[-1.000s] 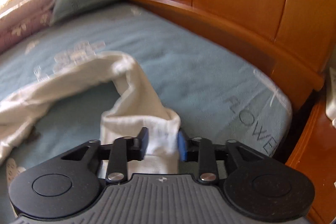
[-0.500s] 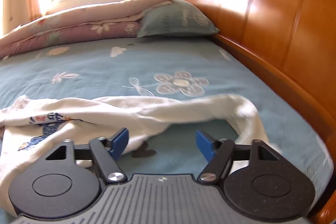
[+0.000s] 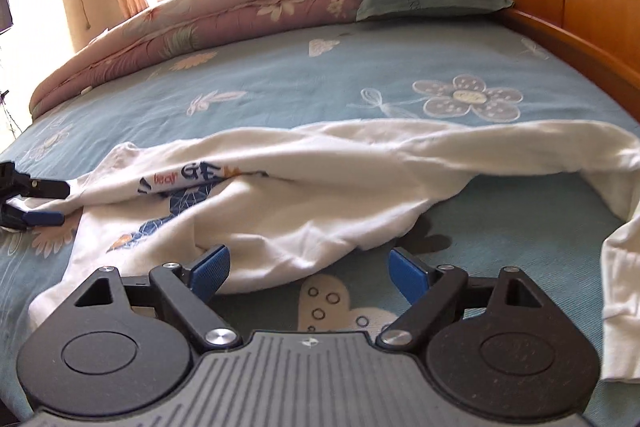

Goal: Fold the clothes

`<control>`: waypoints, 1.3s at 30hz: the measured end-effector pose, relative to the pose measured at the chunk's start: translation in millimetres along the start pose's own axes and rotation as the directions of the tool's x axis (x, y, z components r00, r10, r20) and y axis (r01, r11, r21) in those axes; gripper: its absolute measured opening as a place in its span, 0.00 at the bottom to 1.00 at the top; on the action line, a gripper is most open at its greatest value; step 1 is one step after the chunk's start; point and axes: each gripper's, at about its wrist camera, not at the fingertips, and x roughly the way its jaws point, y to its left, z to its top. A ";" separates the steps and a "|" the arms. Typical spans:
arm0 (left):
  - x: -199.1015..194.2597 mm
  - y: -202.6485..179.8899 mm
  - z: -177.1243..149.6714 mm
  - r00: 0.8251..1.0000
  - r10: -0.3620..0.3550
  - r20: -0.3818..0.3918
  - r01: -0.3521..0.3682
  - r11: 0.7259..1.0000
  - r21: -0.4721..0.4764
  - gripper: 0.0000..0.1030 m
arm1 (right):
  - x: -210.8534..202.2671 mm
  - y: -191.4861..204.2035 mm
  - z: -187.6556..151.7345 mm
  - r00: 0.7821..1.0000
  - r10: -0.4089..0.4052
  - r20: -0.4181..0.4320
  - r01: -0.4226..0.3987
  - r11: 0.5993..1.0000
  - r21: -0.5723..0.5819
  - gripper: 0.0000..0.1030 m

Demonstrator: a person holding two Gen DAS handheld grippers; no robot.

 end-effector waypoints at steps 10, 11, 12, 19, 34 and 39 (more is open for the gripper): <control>29.0 15.8 51.3 0.983 0.040 0.177 -0.029 0.998 -0.063 0.99 | 12.2 -12.8 -12.0 1.000 0.000 -0.010 0.001 0.997 0.078 0.89; 29.8 16.0 51.9 0.980 0.046 0.196 -0.033 0.997 -0.068 0.99 | 14.1 -15.0 -14.0 1.000 -0.003 -0.014 0.005 0.996 0.086 0.89; 33.1 15.0 49.8 0.981 0.051 0.186 -0.041 0.998 -0.056 0.99 | 16.1 -17.3 -16.0 1.000 -0.007 -0.018 0.009 0.996 0.093 0.89; 44.7 5.6 37.7 0.985 0.072 0.160 -0.081 0.996 0.045 0.99 | 20.4 -12.5 -20.3 1.000 -0.006 -0.006 0.006 0.998 0.064 0.96; 15.9 53.9 87.0 0.927 0.199 0.318 -0.145 0.972 -0.186 0.72 | 21.5 -11.3 -21.3 1.000 -0.003 -0.002 0.003 0.998 0.057 1.00; 6.3 73.5 98.3 0.946 0.171 0.275 -0.121 0.975 -0.188 0.62 | 22.3 -11.0 -21.9 1.000 -0.004 -0.001 0.004 0.999 0.053 1.00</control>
